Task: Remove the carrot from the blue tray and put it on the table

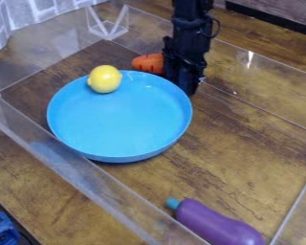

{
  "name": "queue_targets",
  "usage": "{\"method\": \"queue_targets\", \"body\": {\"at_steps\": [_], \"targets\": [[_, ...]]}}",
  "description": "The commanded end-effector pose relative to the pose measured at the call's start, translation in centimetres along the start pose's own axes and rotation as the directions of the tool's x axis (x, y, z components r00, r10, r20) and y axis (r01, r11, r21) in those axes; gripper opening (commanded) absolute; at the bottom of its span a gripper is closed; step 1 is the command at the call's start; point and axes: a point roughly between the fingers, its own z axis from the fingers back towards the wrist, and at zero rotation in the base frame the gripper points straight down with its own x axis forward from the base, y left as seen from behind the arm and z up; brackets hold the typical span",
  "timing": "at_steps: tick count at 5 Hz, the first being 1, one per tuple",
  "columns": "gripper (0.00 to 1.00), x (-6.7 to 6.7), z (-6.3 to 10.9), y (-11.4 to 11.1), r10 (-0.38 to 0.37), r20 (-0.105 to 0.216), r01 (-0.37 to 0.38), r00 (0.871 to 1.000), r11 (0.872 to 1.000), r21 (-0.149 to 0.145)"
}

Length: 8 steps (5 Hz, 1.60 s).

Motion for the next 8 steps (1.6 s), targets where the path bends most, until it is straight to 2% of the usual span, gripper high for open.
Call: {"method": "queue_targets", "body": {"at_steps": [1, 8], "targets": [[1.00, 0.63, 4.32, 0.65, 0.008, 0.103, -0.012, 0.995, 0.999, 0.038], [1.00, 1.41, 4.50, -0.11, -0.002, 0.120, 0.000, 0.993, 1.000, 0.016]]}}
